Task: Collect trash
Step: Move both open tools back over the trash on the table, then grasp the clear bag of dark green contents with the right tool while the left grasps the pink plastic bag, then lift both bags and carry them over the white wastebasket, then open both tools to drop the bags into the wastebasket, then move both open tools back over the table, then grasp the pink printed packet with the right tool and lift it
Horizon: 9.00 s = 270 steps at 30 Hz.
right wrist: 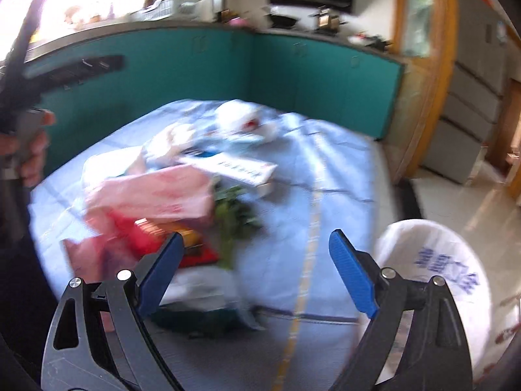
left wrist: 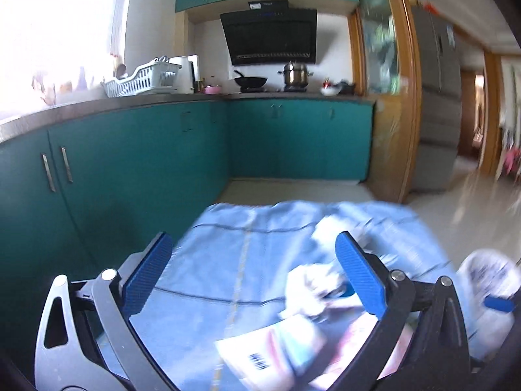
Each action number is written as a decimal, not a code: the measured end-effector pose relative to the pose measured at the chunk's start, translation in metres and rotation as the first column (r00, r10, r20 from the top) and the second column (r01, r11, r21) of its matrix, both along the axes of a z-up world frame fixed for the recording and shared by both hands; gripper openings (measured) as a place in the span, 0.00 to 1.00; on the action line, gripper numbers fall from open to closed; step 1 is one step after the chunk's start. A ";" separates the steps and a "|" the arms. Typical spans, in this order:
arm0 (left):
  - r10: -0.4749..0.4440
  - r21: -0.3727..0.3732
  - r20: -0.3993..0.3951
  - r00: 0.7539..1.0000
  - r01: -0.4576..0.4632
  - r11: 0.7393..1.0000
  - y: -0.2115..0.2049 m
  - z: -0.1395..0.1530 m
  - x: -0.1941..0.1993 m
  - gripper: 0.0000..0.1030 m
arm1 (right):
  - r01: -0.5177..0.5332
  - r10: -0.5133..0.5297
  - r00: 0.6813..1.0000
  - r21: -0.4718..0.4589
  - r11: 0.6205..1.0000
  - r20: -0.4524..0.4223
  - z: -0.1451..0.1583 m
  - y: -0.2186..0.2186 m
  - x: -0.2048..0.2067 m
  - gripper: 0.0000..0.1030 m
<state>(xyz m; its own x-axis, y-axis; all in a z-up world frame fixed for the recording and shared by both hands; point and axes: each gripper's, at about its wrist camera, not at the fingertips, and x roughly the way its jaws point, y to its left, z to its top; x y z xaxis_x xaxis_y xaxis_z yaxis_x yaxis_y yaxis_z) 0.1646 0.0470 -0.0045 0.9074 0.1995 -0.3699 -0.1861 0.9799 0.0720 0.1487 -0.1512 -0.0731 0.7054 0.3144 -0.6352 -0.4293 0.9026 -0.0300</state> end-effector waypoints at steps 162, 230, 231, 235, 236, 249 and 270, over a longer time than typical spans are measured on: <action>-0.470 -0.015 0.018 0.882 0.471 0.882 -0.274 0.003 0.006 0.64 | 0.729 -0.735 0.671 0.089 0.678 0.097 0.013 -0.216 -0.035 0.83; -0.014 0.087 -0.112 0.994 0.023 0.996 0.021 -0.019 -0.004 0.89 | -0.389 0.398 0.911 0.092 0.916 -0.111 -0.022 0.095 -0.031 0.93; -0.011 0.085 -0.112 0.994 0.020 0.996 0.022 -0.019 -0.004 0.89 | -0.399 0.407 0.906 0.088 0.913 -0.118 -0.023 0.097 -0.032 0.93; -0.002 0.081 -0.112 0.994 0.011 0.997 0.025 -0.020 -0.004 0.89 | -0.426 0.430 0.889 0.057 0.903 -0.156 -0.031 0.104 -0.034 0.60; 0.000 0.081 -0.113 0.994 0.010 0.997 0.025 -0.020 -0.004 0.89 | -0.423 0.425 0.891 0.051 0.905 -0.158 -0.034 0.105 -0.034 0.58; -0.111 -0.004 -0.239 0.965 0.113 0.994 0.026 -0.038 0.012 0.91 | 0.175 -0.183 0.979 0.095 0.980 0.089 -0.001 0.014 0.006 0.58; -0.294 -0.086 -0.453 0.842 0.287 0.954 -0.008 -0.093 0.027 0.91 | 0.235 -0.235 0.972 -0.030 0.972 -0.017 -0.022 0.010 0.022 0.81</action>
<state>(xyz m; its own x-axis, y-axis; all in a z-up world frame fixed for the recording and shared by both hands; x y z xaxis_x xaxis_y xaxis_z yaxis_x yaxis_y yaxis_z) 0.1913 0.0394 -0.0978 0.6515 -0.0548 -0.7567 0.1573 0.9855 0.0640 0.1708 -0.1410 -0.0956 0.7443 0.1233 -0.6564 -0.2061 0.9773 -0.0501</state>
